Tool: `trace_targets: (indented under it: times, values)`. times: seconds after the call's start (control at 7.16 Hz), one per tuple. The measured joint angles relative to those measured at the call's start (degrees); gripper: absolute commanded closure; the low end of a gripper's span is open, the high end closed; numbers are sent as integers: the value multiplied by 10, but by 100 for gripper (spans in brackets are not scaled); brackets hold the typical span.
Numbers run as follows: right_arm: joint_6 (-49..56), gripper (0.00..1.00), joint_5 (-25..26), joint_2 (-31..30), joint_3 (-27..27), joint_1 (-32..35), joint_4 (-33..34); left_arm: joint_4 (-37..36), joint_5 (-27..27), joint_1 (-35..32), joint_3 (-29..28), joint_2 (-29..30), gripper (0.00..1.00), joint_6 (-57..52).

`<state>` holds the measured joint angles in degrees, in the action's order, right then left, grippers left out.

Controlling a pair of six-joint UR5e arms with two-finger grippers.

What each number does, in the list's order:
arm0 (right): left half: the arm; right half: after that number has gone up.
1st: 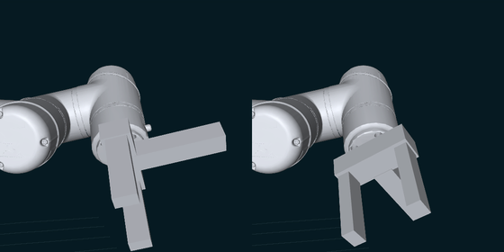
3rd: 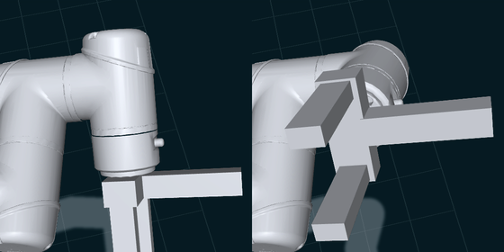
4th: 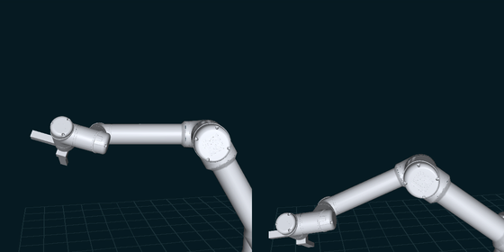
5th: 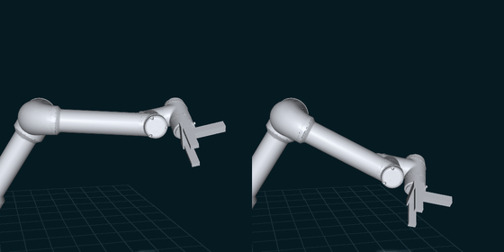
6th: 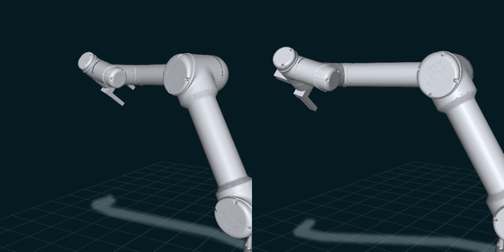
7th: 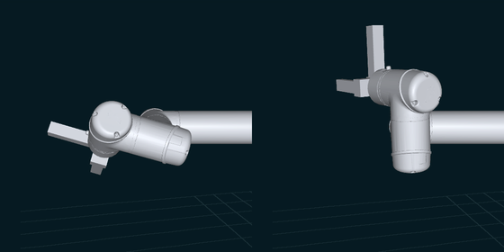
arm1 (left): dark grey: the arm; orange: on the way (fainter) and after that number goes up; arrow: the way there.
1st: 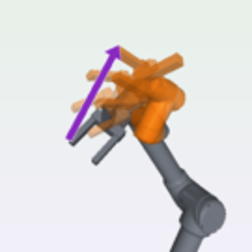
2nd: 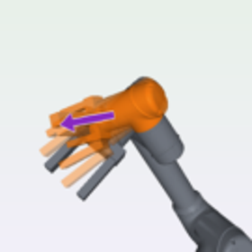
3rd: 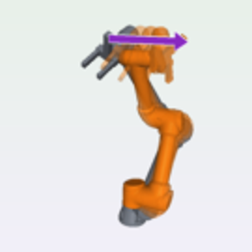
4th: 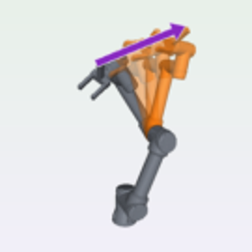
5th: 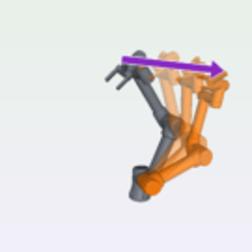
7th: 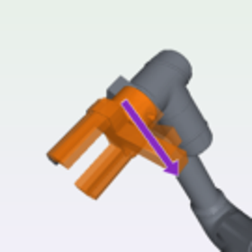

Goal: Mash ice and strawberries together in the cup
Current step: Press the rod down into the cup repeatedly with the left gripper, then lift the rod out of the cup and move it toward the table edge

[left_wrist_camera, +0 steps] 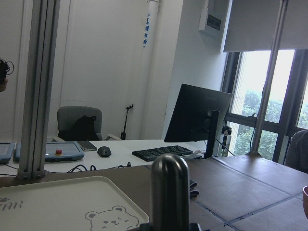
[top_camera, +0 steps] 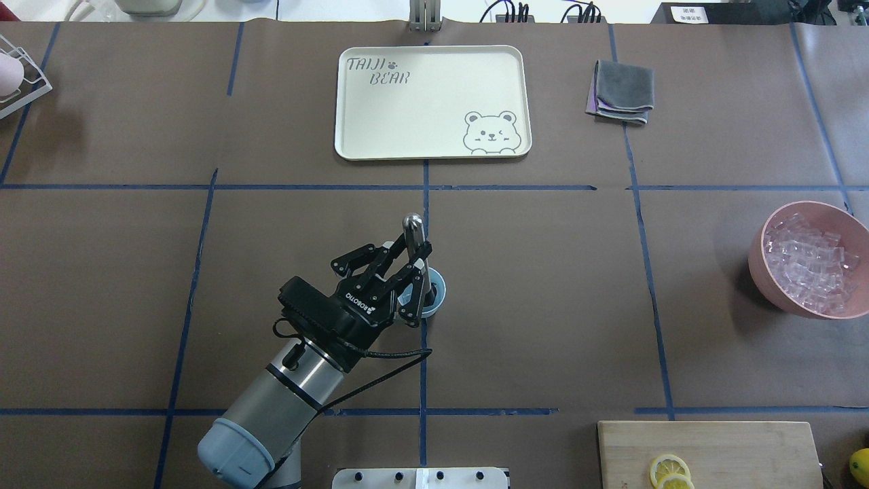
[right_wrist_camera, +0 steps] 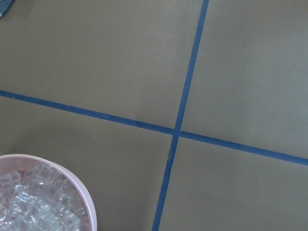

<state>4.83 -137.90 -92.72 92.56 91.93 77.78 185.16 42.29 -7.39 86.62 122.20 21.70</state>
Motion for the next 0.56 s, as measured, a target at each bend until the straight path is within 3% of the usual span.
trace_targets:
  times: [0.56]
  values:
    - [0,1,1,0,-1,0,-1,-22,8,-42,74,-6,100,1]
